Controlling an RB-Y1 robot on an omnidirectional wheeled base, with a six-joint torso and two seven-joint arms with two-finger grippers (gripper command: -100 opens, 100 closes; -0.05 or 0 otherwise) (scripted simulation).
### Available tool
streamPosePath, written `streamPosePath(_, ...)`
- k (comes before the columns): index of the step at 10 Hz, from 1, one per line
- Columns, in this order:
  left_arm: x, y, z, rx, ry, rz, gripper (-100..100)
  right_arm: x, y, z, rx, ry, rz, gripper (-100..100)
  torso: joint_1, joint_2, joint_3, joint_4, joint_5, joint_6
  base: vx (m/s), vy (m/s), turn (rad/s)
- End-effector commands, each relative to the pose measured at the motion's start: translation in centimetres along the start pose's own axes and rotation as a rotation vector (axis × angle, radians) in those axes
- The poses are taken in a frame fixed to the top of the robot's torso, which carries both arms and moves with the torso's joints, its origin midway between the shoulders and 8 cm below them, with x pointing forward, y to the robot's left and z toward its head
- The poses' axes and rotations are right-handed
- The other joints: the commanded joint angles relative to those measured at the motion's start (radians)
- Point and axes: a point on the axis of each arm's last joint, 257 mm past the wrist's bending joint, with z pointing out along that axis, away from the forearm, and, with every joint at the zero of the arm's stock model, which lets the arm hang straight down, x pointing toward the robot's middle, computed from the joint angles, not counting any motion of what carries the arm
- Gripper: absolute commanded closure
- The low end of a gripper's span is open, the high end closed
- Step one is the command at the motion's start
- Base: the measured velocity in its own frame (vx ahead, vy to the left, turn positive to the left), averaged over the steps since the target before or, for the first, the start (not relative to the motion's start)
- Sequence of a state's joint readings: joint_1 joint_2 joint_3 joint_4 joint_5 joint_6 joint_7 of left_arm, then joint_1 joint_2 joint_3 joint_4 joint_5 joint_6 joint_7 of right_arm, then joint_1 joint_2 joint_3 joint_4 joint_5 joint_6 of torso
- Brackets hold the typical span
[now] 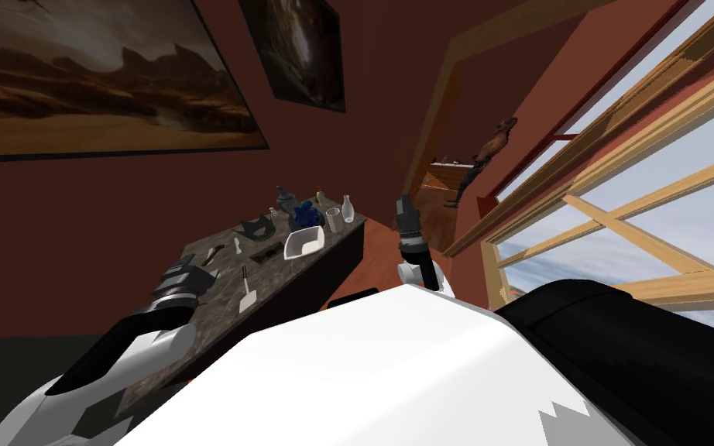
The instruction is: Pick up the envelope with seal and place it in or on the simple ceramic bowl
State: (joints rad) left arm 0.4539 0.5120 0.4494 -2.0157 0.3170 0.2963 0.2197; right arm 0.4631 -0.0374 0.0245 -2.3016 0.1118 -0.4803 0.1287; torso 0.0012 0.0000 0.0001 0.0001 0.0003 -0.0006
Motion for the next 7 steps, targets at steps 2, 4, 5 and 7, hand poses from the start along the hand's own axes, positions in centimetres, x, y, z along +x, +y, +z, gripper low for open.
streamPosePath(2, -2.8, 1.4, 0.0, -0.071, -0.048, -0.013, -100, 0.0, 0.0, 0.0, 0.0, 0.0, 0.0, 0, 0.0, 0.0, 0.0, 0.0, 0.0, 0.0, -0.003, -0.005, -0.13)
streamPosePath(4, -2.9, 2.2, -0.1, -0.1, -0.055, -0.014, -100, 0.0, 0.0, 0.0, 0.0, 0.0, 0.0, 0, 0.0, 0.0, 0.0, 0.0, 0.0, 0.0, -0.004, 0.0, -0.071)
streamPosePath(5, -5.4, 2.6, -0.2, -0.133, -0.091, -0.028, -100, 0.0, 0.0, 0.0, 0.0, 0.0, 0.0, 0, 0.0, 0.0, 0.0, 0.0, 0.0, -0.001, 0.001, -0.012, -0.256)
streamPosePath(7, -5.6, 3.6, -0.3, -0.172, -0.1, -0.03, -100, 0.0, 0.0, 0.0, 0.0, 0.0, 0.0, 0, 0.0, -0.001, 0.0, 0.0, 0.0, 0.0, 0.0, -0.001, -0.067)
